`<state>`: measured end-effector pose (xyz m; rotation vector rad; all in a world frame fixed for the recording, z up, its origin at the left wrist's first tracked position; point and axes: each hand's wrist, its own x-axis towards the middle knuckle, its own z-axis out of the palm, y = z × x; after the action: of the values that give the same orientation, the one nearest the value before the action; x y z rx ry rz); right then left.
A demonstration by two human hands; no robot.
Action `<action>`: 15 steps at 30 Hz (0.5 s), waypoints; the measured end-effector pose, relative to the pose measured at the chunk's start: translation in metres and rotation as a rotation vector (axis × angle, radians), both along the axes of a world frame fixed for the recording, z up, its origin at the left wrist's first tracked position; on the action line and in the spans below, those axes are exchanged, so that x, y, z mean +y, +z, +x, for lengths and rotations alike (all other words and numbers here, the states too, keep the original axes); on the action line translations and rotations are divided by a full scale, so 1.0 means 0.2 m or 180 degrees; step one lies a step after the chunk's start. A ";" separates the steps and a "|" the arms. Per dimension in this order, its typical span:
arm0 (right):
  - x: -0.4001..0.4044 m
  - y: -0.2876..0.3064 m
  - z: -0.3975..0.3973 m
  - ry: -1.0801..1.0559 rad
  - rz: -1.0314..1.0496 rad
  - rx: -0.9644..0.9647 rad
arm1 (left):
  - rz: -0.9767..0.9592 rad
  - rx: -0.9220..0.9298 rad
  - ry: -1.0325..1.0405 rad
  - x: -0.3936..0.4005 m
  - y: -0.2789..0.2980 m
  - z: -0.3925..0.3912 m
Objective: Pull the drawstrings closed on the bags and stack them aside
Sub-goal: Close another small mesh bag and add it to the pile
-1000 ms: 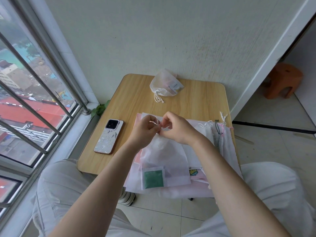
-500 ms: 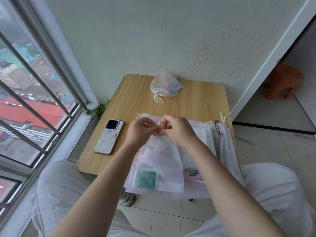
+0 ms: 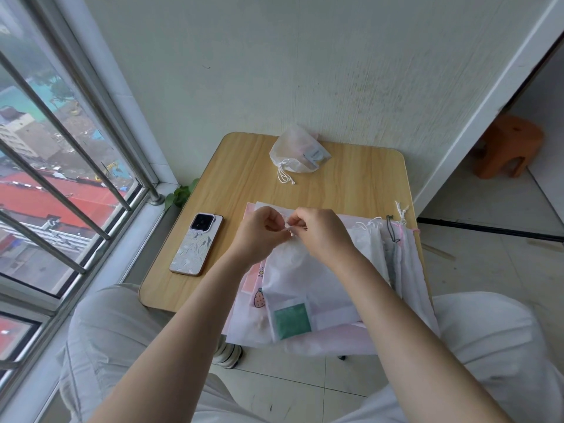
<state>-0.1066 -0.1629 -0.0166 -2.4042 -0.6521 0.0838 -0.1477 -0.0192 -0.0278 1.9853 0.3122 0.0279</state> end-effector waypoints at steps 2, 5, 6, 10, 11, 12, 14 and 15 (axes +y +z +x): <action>0.01 0.00 0.00 0.0231 -0.0471 -0.0175 | 0.0142 -0.0074 -0.0033 -0.02 0.00 0.00; 0.02 -0.01 0.01 0.0408 -0.0957 -0.0242 | 0.0527 -0.0244 -0.0084 -0.03 -0.01 0.00; 0.01 -0.01 0.02 0.0411 -0.0921 -0.0096 | 0.0638 -0.0317 -0.0110 -0.03 -0.01 0.00; -0.02 0.03 0.06 0.0333 -0.0223 0.1291 | 0.1034 -0.0544 -0.0217 -0.03 -0.02 -0.03; -0.03 0.02 0.06 0.0288 -0.0017 0.1627 | 0.1158 -0.0643 -0.0213 -0.04 -0.03 -0.04; -0.04 0.01 0.07 0.0239 0.0224 0.1911 | 0.1294 -0.0782 -0.0186 -0.04 -0.04 -0.04; -0.05 -0.01 0.08 0.0204 0.0662 0.2396 | 0.1585 -0.1090 -0.0056 -0.04 -0.07 -0.03; -0.06 -0.02 0.08 0.0202 0.0800 0.2554 | 0.1707 -0.1193 0.0005 -0.04 -0.09 -0.03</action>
<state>-0.0912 -0.1739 -0.0207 -1.8765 -0.3246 0.8825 -0.1528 -0.0266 -0.0448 2.4500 0.0608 0.5267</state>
